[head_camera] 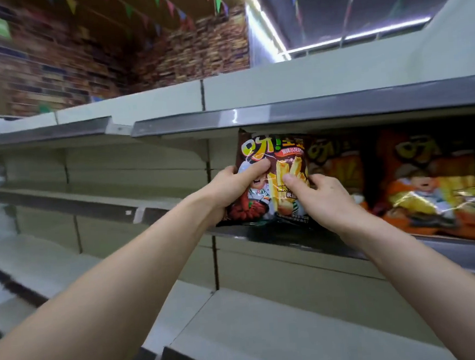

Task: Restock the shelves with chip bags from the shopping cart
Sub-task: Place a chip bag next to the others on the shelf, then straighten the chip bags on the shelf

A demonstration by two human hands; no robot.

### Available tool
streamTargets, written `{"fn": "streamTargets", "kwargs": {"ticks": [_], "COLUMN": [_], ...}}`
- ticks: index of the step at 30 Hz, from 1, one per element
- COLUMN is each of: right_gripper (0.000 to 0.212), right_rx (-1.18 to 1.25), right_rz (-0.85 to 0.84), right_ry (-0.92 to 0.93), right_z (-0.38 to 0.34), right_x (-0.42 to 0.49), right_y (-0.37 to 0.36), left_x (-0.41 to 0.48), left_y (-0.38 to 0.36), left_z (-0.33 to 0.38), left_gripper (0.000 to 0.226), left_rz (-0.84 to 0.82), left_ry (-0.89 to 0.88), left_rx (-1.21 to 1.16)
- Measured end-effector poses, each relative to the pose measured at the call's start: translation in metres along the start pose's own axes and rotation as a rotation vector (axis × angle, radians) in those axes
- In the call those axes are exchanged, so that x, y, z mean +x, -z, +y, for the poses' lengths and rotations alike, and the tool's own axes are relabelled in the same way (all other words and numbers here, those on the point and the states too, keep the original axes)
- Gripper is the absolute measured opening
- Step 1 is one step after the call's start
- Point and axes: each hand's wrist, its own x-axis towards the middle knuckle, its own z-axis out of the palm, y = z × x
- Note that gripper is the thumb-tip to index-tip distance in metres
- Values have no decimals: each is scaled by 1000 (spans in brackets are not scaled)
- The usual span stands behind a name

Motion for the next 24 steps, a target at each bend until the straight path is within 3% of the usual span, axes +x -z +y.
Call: {"fn": "streamTargets", "kwargs": {"ticks": [6,10,13,16,17,20,24], "right_gripper": [47,54,56,45,42,39,54], "right_rx": [-126,-179,-260,-382,-429,-580,-740], "right_rz": [100,146,184,209,213,223,295], "right_ry": [-91,-141,-162,-163,-165,-166,-108], "right_z": [17,27,30,31,31,31,29], "right_x": [5,10,16,19,19,18,17], "right_y": [51,69,73,71,70,67,60], "left_x": [40,55,60,69,72,81,82], "left_y": [-54,-85,-102,-111,-114,-117,-118], "left_z": [-1,-1,-3,-11,-15,-24,-28], "left_gripper": [81,113,98,36,28,38,43], "left_rz": [-88,-54,-18,-4,-6,15,6], "left_ry": [-19,-38,-61,-143,-163,-169,-167], "left_rx": [75,89,210,217,185,191,240]}}
